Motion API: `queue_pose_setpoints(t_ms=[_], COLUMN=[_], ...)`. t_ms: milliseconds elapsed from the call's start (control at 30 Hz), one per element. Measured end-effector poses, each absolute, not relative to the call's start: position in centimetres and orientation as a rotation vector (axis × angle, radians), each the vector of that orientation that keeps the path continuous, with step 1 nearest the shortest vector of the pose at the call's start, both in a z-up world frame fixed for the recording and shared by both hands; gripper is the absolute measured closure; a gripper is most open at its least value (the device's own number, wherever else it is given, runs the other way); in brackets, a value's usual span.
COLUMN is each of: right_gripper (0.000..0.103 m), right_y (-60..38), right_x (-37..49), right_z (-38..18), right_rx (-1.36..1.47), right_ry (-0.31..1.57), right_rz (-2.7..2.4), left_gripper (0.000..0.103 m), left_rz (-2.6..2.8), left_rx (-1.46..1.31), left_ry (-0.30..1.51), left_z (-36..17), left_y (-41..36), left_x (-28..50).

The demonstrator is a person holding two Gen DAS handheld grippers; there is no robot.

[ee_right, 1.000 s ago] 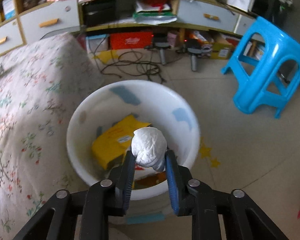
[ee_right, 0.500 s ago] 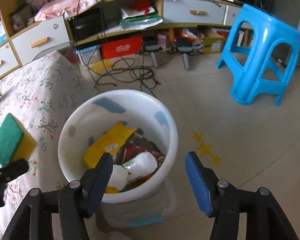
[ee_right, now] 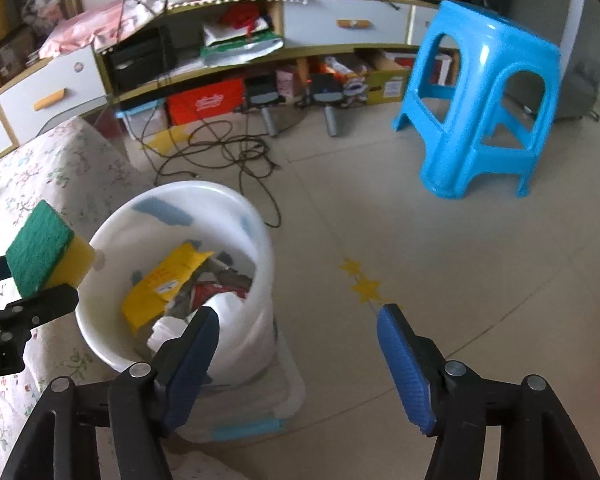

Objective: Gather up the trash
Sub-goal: 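Open the left tool over the white bucket to drop the green sponge, then move both tools back over the table while the left tool grasps the white AD bottle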

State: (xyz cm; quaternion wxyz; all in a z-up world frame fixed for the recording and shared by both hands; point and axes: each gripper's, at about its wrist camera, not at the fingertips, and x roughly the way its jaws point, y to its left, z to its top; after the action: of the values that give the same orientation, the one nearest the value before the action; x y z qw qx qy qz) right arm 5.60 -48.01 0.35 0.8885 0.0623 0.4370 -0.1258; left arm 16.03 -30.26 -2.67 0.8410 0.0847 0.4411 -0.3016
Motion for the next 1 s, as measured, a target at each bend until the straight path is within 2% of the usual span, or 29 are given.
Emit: queue_pose_setpoints(t_ms=[67, 167, 467, 1000], right_gripper=[0.03, 0.029, 0.026, 0.022], right_y=[-48.4, -48.8, -48.1, -43.5], right_x=[5.4, 5.2, 5.4, 7.7], right_z=[0.5, 0.8, 1.4, 1.9], right_rx=[0.147, 0.168, 0.169, 0.14], right_ry=[0.907, 0.902, 0.889, 0.888], right_rz=[-0.27, -0.278, -0.264, -0.201], left_gripper=[0.005, 0.003, 0.002, 0.002], left_rz=[-0.649, -0.646, -0.582, -0.435], left_rx=[0.192, 0.228, 0.197, 0.152], left_ry=[0.925, 0.904, 0.904, 0.884], left_z=[-2.4, -2.0, -1.2, 0.1], left_y=[-30.6, -30.8, -27.5, -16.9], left_x=[15.8, 15.2, 15.0, 15.3])
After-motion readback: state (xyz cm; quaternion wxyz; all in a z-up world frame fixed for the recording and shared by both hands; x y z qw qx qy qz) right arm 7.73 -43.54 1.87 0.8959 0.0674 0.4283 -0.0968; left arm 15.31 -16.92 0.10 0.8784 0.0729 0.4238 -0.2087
